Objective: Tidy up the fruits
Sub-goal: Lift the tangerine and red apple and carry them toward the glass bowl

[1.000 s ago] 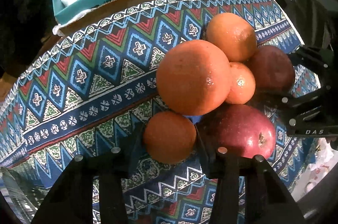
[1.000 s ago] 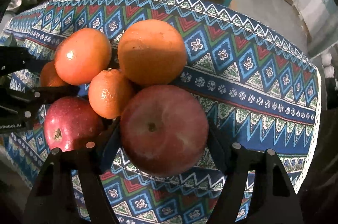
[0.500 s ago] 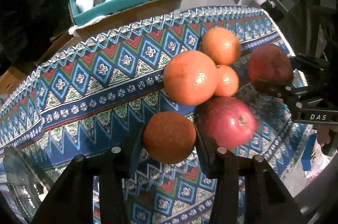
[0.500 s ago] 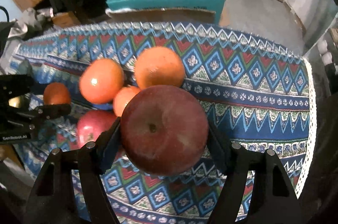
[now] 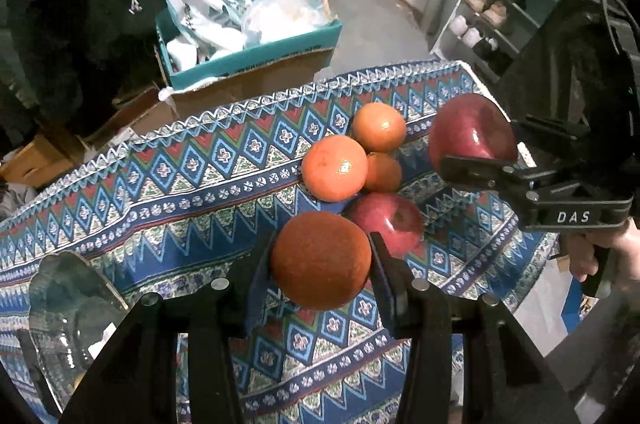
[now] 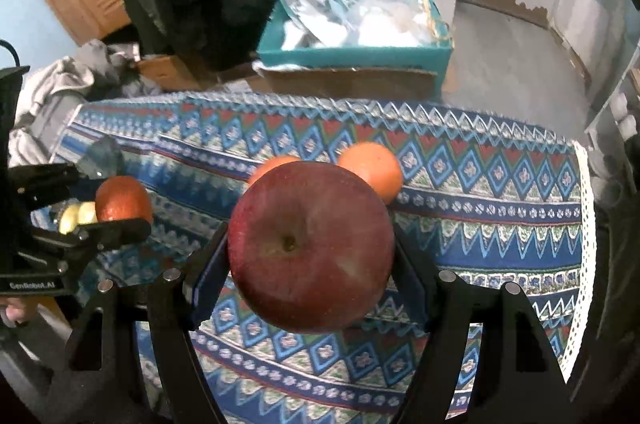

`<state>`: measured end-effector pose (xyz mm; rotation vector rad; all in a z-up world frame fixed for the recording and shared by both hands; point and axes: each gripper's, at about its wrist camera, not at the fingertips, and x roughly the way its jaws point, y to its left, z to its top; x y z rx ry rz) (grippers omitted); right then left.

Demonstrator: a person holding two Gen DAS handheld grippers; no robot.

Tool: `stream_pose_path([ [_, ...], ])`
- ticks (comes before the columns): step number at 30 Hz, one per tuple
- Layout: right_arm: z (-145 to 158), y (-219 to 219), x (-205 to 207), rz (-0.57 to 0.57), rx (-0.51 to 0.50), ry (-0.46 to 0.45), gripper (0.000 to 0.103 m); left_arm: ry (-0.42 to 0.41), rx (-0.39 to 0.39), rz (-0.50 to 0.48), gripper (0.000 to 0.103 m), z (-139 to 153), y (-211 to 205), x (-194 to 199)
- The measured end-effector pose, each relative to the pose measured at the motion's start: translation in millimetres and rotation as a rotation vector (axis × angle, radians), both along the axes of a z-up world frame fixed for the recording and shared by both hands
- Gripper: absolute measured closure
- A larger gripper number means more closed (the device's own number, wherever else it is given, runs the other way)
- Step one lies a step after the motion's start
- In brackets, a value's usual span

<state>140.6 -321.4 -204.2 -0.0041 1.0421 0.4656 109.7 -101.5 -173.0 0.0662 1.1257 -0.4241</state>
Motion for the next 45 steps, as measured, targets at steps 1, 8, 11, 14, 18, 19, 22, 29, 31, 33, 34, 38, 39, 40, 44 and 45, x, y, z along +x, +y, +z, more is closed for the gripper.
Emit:
stream_pose_path([
  [1,4.1,1.9,-1.9,0.003,0.010,-0.004,0.029,-0.009,-0.002,0.001,0.056,4.2,2.1,-3.3],
  [8,30.7,17.9,-15.2,0.033,0.056,-0.042,0.029,-0.055,-0.020,0.014,0.056,28.2,17.0,-21.0],
  [11,42.2,25.6,-20.9,0.047,0.071,-0.064,0.029,-0.077,-0.032,0.020,0.056,38.3,23.7,-27.8],
  [14,52.1,31.9,-25.8,0.062,0.090,-0.082,0.029,-0.101,-0.037,0.027,0.056,48.5,29.6,-35.0],
  [18,63.8,42.4,-32.4,0.083,0.103,-0.095,0.029,-0.126,-0.037,0.033,0.056,59.2,37.5,-42.3],
  [19,66.8,45.6,-34.1,0.090,0.108,-0.097,0.029,-0.132,-0.037,0.037,0.056,62.1,40.2,-44.4],
  [22,73.9,54.2,-39.0,0.112,0.123,-0.104,0.029,-0.141,-0.044,0.046,0.056,68.7,47.6,-49.7],
  [29,83.2,74.5,-46.0,0.162,0.152,-0.108,0.029,-0.169,-0.054,0.078,0.056,80.9,67.2,-58.8],
  [31,85.4,80.1,-46.4,0.175,0.163,-0.107,0.029,-0.174,-0.053,0.093,0.056,83.2,75.2,-60.7],
  [33,87.8,87.7,-47.3,0.188,0.170,-0.107,0.029,-0.171,-0.059,0.112,0.056,84.1,83.4,-61.6],
  [34,88.4,90.9,-47.5,0.195,0.174,-0.106,0.029,-0.166,-0.061,0.122,0.056,84.0,87.6,-62.0],
  [38,90.1,105.9,-46.1,0.218,0.193,-0.094,0.029,-0.164,-0.071,0.144,0.056,83.7,100.3,-63.6],
  [39,90.1,109.9,-45.9,0.226,0.195,-0.091,0.029,-0.164,-0.072,0.148,0.056,83.5,103.2,-64.0],
  [40,90.0,115.2,-45.6,0.234,0.194,-0.088,0.029,-0.163,-0.074,0.154,0.056,83.3,107.1,-64.6],
  [44,89.9,134.3,-43.2,0.260,0.193,-0.079,0.029,-0.166,-0.075,0.178,0.056,82.2,122.4,-67.9],
  [45,89.7,138.1,-42.2,0.265,0.195,-0.076,0.029,-0.164,-0.075,0.185,0.056,81.6,125.6,-68.3],
])
